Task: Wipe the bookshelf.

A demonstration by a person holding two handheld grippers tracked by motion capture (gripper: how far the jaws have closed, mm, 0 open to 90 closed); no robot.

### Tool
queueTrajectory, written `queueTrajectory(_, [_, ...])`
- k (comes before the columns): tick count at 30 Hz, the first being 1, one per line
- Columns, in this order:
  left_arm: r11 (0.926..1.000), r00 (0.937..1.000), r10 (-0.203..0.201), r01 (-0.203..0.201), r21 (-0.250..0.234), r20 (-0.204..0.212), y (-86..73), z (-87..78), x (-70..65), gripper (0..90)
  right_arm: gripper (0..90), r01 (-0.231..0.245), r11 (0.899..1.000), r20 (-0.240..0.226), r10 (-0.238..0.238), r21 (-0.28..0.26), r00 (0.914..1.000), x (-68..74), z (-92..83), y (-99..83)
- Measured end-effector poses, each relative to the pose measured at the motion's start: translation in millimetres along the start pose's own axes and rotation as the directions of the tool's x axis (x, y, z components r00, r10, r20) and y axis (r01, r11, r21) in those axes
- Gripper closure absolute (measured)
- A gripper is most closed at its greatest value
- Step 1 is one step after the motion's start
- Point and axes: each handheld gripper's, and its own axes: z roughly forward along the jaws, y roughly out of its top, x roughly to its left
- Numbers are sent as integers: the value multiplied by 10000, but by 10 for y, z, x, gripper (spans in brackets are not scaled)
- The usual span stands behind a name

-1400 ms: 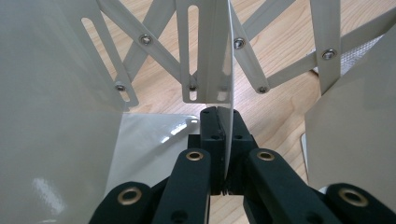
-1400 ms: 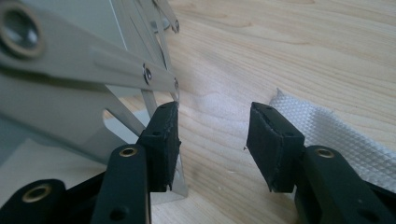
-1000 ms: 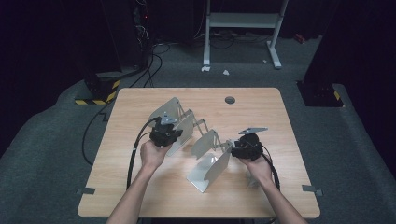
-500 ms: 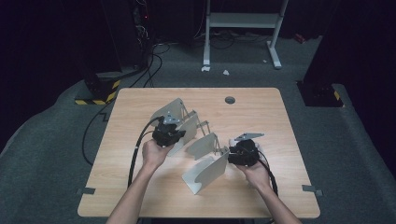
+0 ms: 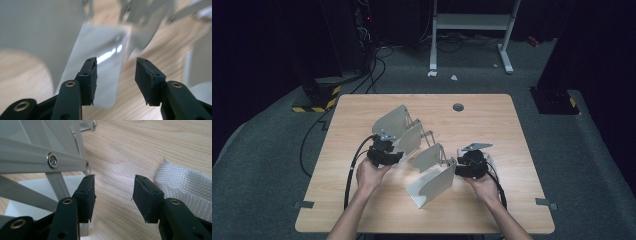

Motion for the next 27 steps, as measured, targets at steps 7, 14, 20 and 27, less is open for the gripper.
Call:
queueTrajectory(7, [9954,9981,-444,479,827,-431,-266,152,42,458,526,-48,10000,-18,48,3,10000,-4,16,1])
queueTrajectory(14, [9919,9914,-733,837,953,-1080,-334,203,-29,393,530,-19,10000,35,19,29,10000,4,28,-11])
queueTrajectory(20, [9885,9862,-1194,1289,791,-1147,-316,233,43,407,534,-24,10000,-106,24,40,9999,35,37,-16])
queueTrajectory(27, [9894,9882,-1064,1163,875,-1104,-239,287,103,426,535,34,10000,-486,-34,8,9988,92,62,-35])
